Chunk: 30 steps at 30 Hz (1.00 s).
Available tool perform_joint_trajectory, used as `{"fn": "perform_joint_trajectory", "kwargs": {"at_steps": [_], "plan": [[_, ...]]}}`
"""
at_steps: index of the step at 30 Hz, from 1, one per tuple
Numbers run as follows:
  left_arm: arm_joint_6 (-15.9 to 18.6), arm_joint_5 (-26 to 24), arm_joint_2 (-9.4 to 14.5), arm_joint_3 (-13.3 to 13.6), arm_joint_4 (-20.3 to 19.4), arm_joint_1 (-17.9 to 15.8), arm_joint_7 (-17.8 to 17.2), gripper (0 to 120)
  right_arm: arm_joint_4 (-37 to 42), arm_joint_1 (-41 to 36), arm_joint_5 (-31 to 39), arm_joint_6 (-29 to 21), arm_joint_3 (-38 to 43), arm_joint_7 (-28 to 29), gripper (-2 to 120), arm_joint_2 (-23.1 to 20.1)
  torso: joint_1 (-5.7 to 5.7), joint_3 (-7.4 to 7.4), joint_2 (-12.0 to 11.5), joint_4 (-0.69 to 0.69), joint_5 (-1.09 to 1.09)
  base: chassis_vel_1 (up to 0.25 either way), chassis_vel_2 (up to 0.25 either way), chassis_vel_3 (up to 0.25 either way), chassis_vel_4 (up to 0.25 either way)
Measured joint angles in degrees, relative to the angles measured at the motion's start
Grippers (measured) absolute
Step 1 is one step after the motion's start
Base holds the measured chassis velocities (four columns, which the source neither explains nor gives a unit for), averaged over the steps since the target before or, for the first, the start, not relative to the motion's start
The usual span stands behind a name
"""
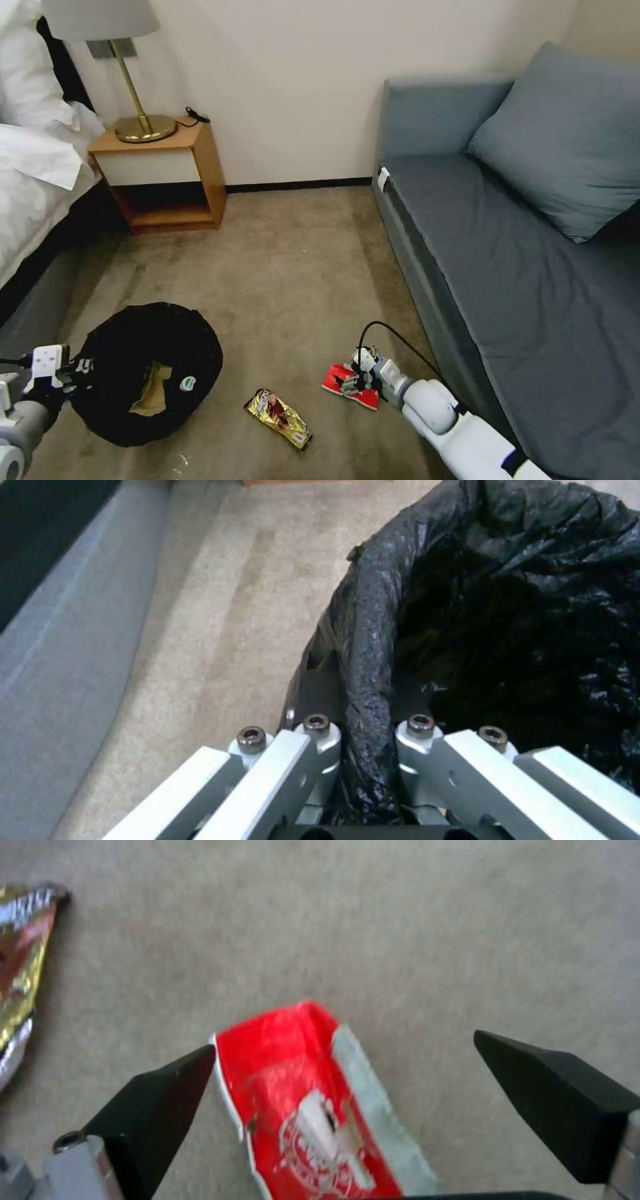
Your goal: Pick up the trash bin, then pick up the garbage on the floor and place it into the trash bin.
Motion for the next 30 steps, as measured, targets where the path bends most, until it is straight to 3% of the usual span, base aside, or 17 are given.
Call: {"fn": "perform_joint_trajectory", "kwargs": {"at_steps": [5,9,15,19,22,27,30], "plan": [[-0.03,0.02,0.0,-0.48,-0.03,0.16,0.03,5,-4.36,1.82,0.54,0.46,-0.35,-1.67,91,0.8,0.0,0.0,0.0,0.0,0.0,0.0,0.0,0.0,0.0],[-0.03,0.02,0.07,-0.93,-0.15,0.38,0.06,5,-6.95,2.48,0.71,1.14,-0.16,-2.25,70,1.35,0.0,0.0,0.0,0.0,0.0,0.0,0.0,0.0,0.0],[-0.03,0.01,0.15,-1.01,-0.15,0.37,0.06,5,-7.73,2.31,-0.12,2.45,-0.37,-2.26,54,1.61,0.0,0.0,0.0,0.0,-0.01,0.0,0.0,0.0,0.0],[-0.03,0.01,0.28,-1.05,-0.29,0.34,0.06,5,-7.95,2.03,-0.6,2.76,-0.41,-1.96,32,2.13,0.0,0.0,0.0,0.0,-0.01,0.0,0.0,0.0,0.0],[-0.03,0.01,0.19,-1.06,-0.46,0.38,0.06,5,-7.87,1.83,-0.67,2.83,-0.41,-1.87,26,2.18,0.0,0.0,0.0,0.0,-0.01,0.0,0.0,0.0,0.0],[-0.03,-0.01,-0.06,-1.12,-0.76,0.59,0.06,5,-7.04,0.97,-0.84,3.08,-0.21,-1.8,5,2.05,0.0,0.0,0.0,0.0,-0.01,0.0,0.0,0.0,0.0],[-0.03,-0.01,-0.06,-1.22,-0.91,0.65,0.06,5,-6.49,0.51,-0.56,3.4,0.26,-1.78,0,1.8,0.0,0.0,0.0,0.0,-0.01,0.0,0.0,0.0,0.0]]}}
